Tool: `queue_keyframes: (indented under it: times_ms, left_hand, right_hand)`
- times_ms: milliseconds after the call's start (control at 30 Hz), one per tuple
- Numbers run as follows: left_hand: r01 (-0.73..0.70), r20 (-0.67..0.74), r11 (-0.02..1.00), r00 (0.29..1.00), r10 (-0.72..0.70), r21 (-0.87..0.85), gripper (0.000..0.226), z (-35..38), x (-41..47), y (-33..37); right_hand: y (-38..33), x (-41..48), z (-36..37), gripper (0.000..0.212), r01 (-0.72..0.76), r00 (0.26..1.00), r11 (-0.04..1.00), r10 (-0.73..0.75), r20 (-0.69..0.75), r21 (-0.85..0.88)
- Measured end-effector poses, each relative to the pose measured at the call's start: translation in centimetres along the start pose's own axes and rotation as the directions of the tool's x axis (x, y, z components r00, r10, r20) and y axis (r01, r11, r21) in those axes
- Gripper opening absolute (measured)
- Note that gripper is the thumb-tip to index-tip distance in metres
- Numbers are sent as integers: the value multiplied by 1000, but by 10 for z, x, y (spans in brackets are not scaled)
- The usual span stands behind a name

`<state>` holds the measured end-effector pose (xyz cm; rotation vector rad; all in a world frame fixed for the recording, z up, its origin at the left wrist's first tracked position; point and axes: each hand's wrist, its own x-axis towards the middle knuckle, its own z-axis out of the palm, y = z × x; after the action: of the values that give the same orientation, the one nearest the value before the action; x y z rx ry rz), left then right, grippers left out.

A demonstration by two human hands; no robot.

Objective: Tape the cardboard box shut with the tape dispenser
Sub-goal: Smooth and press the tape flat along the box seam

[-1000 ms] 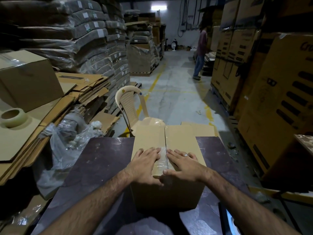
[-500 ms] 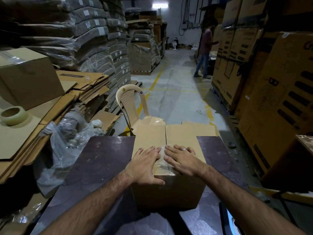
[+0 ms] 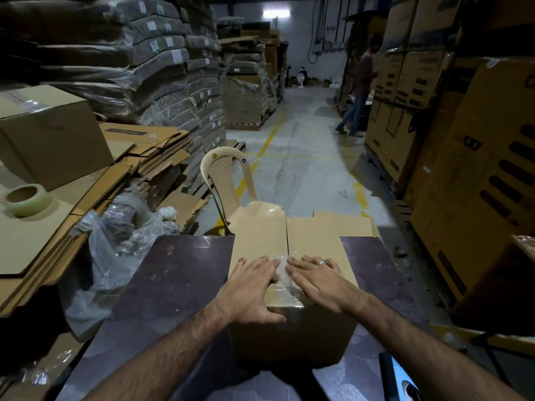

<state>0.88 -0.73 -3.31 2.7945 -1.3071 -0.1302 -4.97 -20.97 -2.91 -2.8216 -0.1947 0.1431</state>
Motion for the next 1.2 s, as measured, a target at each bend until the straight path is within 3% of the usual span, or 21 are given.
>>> queue_keyframes:
  times_ms: [300,433,533,633,800,933,1067,1200]
  left_hand:
    - [-22,80,999,997,19,37,105,-3,3,-1]
    - [-24,134,998,990,31,-52,101,-10,10,-6]
    - [11,63,979,998,2,-205,75,-14,13,-14]
    - [5,-84,984,996,-21,-181,46,-9,12,-10]
    - [16,-74,996,997,-23,-93,49,-4,14,-7]
    - [19,-123,993,992,-34,-114,40,-3,15,-7]
    - [26,-57,999,998,-29,-39,52,-2,17,-7]
    - [28,-118,995,992,-39,-91,43,-3,15,-4]
  right_hand:
    - [-1,10,-1,47,-26,999,999,25,-21,-47]
    - [2,8,-2,47,-32,999,996,29,-33,-83]
    - [-3,13,-2,47,-57,997,995,52,-62,-80]
    - [-3,9,0,44,-68,988,997,63,-140,-28]
    - [-4,11,4,46,-57,990,995,45,-134,-87]
    - [2,7,4,39,-38,979,999,36,-199,-8]
    - [-3,9,3,46,-19,992,996,8,-123,-88]
    - [-1,6,2,41,-9,982,999,-2,-190,-53]
